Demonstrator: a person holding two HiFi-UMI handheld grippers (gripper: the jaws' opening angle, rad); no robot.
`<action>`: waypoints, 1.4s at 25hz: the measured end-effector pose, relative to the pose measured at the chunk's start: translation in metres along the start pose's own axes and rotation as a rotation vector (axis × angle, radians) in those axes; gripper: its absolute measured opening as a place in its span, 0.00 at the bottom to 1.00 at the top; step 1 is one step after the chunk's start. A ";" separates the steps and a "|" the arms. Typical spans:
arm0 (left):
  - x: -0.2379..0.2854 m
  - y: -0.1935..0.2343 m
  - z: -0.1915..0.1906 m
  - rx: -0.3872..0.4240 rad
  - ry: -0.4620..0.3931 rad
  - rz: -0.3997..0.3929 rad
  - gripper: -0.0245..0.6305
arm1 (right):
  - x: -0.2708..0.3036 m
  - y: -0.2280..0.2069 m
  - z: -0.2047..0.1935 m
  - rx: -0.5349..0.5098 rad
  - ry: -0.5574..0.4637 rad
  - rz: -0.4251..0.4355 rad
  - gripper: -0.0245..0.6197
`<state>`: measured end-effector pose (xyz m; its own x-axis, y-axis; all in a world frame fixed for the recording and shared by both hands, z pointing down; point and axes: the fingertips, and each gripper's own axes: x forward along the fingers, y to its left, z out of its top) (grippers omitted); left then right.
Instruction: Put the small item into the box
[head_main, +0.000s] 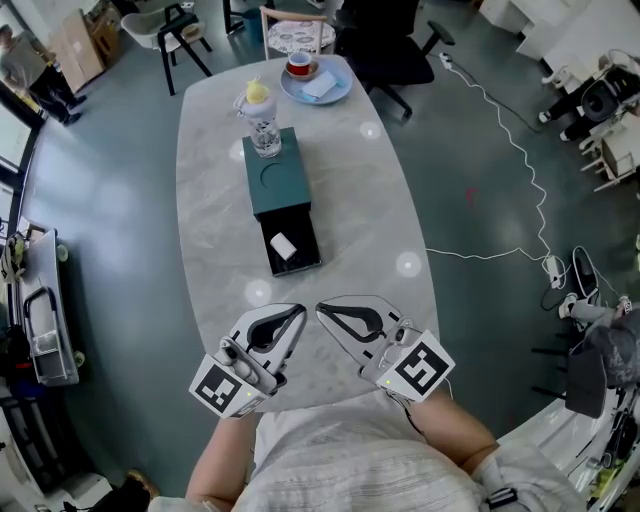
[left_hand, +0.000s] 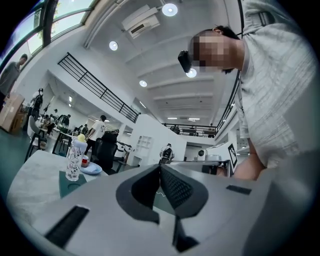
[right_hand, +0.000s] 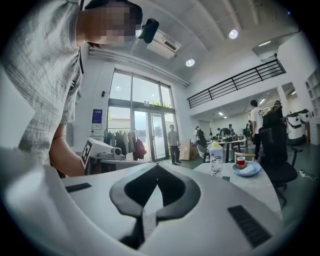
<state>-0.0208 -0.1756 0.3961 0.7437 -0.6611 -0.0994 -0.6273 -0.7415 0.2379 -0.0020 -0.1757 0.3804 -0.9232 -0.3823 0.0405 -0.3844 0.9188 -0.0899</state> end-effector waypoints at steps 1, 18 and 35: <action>-0.001 0.000 -0.004 -0.007 0.007 0.002 0.07 | 0.001 0.001 -0.002 0.000 0.007 0.003 0.07; 0.000 0.005 -0.017 -0.031 0.026 0.007 0.07 | 0.006 0.001 -0.018 -0.006 0.048 0.023 0.06; 0.000 0.006 -0.020 -0.036 0.031 0.003 0.07 | 0.007 -0.003 -0.018 -0.009 0.055 0.021 0.06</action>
<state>-0.0200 -0.1784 0.4165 0.7488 -0.6592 -0.0689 -0.6213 -0.7344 0.2733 -0.0073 -0.1794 0.3988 -0.9293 -0.3573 0.0934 -0.3648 0.9275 -0.0819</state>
